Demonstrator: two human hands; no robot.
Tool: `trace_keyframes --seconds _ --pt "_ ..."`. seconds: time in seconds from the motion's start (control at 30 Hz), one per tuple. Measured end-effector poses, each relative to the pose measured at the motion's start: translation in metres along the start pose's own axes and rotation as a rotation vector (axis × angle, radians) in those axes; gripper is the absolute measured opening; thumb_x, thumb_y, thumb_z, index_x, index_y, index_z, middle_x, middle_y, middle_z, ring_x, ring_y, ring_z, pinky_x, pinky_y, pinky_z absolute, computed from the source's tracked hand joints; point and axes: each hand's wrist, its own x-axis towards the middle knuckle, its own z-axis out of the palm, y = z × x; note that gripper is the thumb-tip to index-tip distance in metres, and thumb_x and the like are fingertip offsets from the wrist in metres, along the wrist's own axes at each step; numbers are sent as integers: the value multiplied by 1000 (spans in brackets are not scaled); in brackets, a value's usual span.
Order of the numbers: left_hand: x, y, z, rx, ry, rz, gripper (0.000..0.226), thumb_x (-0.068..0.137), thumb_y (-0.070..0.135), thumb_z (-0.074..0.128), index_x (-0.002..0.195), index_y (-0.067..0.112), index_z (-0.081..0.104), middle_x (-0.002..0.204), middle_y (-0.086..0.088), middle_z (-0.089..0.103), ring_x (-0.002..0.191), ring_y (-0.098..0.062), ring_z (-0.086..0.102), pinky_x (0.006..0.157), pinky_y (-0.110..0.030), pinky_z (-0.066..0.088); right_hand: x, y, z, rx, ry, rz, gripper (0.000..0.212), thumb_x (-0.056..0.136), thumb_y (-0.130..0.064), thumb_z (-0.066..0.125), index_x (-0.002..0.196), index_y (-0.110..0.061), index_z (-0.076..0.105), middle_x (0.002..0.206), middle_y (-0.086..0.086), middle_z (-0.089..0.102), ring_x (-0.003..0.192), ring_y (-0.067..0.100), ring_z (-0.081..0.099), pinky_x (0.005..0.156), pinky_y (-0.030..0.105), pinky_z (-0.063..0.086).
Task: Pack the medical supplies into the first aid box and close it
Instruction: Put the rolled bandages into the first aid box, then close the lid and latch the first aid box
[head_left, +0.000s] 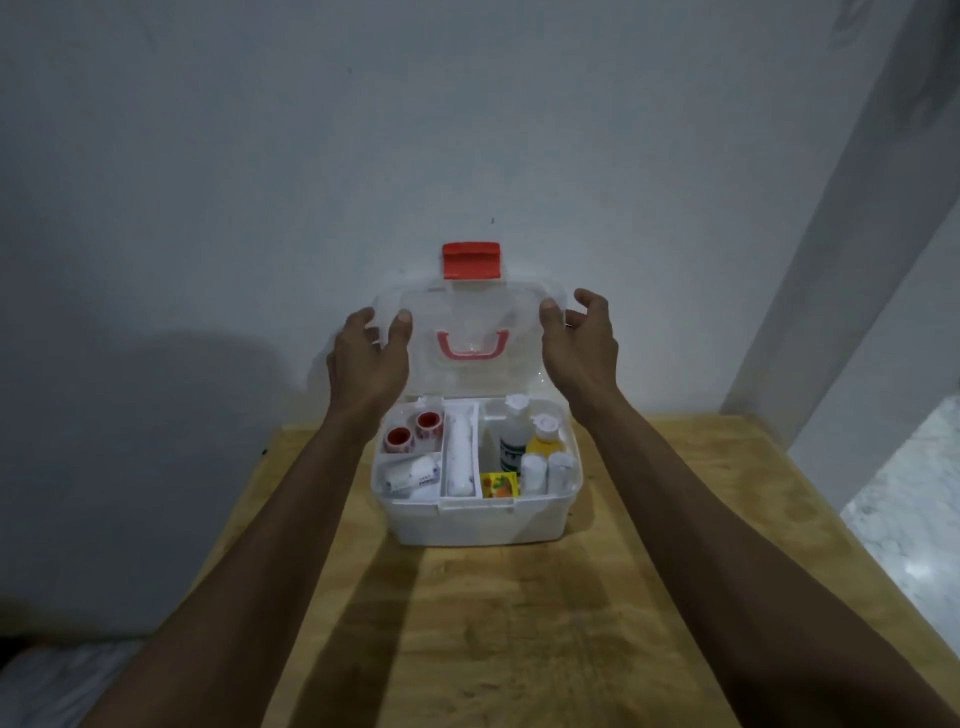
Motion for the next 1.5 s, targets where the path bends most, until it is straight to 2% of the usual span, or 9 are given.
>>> trace_keyframes --seconds 0.1,0.43,0.6,0.7,0.8,0.93,1.07,1.2,1.5 --pt "4 -1 3 -12 -23 -2 61 96 54 48 144 17 44 143 -8 53 128 -25 54 104 -43 46 3 1 3 8 -4 16 50 98 -44 46 142 -21 35 132 11 58 117 26 56 99 41 46" --pt "-8 5 -9 -29 -35 19 66 95 61 40 142 16 47 142 -8 54 127 -25 53 106 -46 45 -16 -9 -8 2 -12 -18 47 102 -48 34 140 -21 40 128 4 57 105 15 50 88 30 37" --pt "-27 10 -22 -12 -65 18 71 94 68 29 137 15 51 135 -10 58 122 -29 55 103 -53 46 -37 -10 -17 -40 -26 -62 53 102 -52 24 133 -17 49 128 3 59 117 21 52 91 30 36" --pt "-43 8 -27 23 -105 58 67 97 64 25 142 18 46 144 -9 51 130 -29 50 108 -46 41 -54 -5 -23 -79 -68 -91 55 103 -50 21 134 -15 49 132 4 57 121 24 51 96 30 34" --pt "-62 2 -31 77 -124 113 62 100 57 23 145 18 41 146 -9 49 131 -26 49 98 -33 38 -70 3 -28 -103 -111 -114 54 103 -49 19 144 -19 39 146 2 47 131 23 44 99 26 29" --pt "-84 -16 -38 69 -155 173 74 92 69 22 141 17 44 135 -11 59 116 -29 60 98 -46 49 -90 17 -37 -96 -160 -139 54 103 -47 18 150 -21 29 155 1 36 138 21 38 101 24 26" --pt "-102 -28 -36 57 -126 128 60 100 53 33 149 19 36 146 -11 50 129 -30 52 108 -43 41 -106 31 -41 -100 -186 -136 55 103 -46 20 153 -22 24 158 0 30 141 19 33 105 24 27" --pt "-116 -39 -33 41 -136 101 68 96 60 32 152 22 29 151 -10 46 136 -28 45 110 -41 37 -120 42 -40 -104 -194 -125 57 103 -46 21 154 -21 21 159 0 26 144 19 30 115 34 26" --pt "-133 -44 -28 99 -120 113 59 101 48 34 153 20 28 156 -7 38 138 -29 42 106 -41 41 -135 57 -33 -161 -134 -132 53 103 -44 27 151 -21 28 155 1 34 139 19 37 101 25 30"
